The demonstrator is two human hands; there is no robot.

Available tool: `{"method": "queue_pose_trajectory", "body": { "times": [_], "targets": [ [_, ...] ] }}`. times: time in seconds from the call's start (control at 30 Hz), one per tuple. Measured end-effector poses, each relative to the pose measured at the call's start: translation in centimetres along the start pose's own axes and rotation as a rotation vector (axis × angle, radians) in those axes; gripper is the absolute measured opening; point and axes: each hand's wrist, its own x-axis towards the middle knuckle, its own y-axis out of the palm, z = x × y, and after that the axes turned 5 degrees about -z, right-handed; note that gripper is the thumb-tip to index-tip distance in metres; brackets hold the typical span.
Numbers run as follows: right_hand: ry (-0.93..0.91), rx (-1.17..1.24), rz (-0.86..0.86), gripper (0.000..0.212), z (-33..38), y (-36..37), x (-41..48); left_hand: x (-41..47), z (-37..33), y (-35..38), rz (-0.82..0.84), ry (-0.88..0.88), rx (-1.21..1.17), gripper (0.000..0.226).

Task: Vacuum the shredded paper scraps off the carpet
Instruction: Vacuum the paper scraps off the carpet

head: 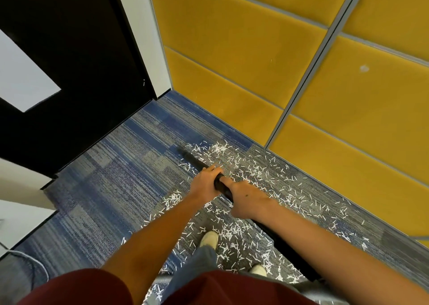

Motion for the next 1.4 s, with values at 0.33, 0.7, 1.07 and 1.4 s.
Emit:
{"method": "queue_pose_trajectory", "body": {
  "times": [0.33,0.7,1.07,1.4],
  "targets": [
    [0.022,0.016,-0.016,0.074,-1.4,0.7,-1.5,-0.9,-1.8,1.5,-0.020,-0.010,-0.034,0.028],
    [0.096,0.055,-0.057,0.074,-2.6,0.3,-1.7,1.1,-3.4,1.9,0.033,0.050,-0.045,0.028],
    [0.080,0.057,-0.050,0.068,-1.4,0.1,-0.5,1.3,-1.8,1.0,0.022,0.063,-0.053,0.031],
    [0.061,0.067,-0.028,0.068,-1.8,0.3,-0.6,0.9,-1.7,1.5,-0.005,0.054,-0.036,0.029]
  ]
}}
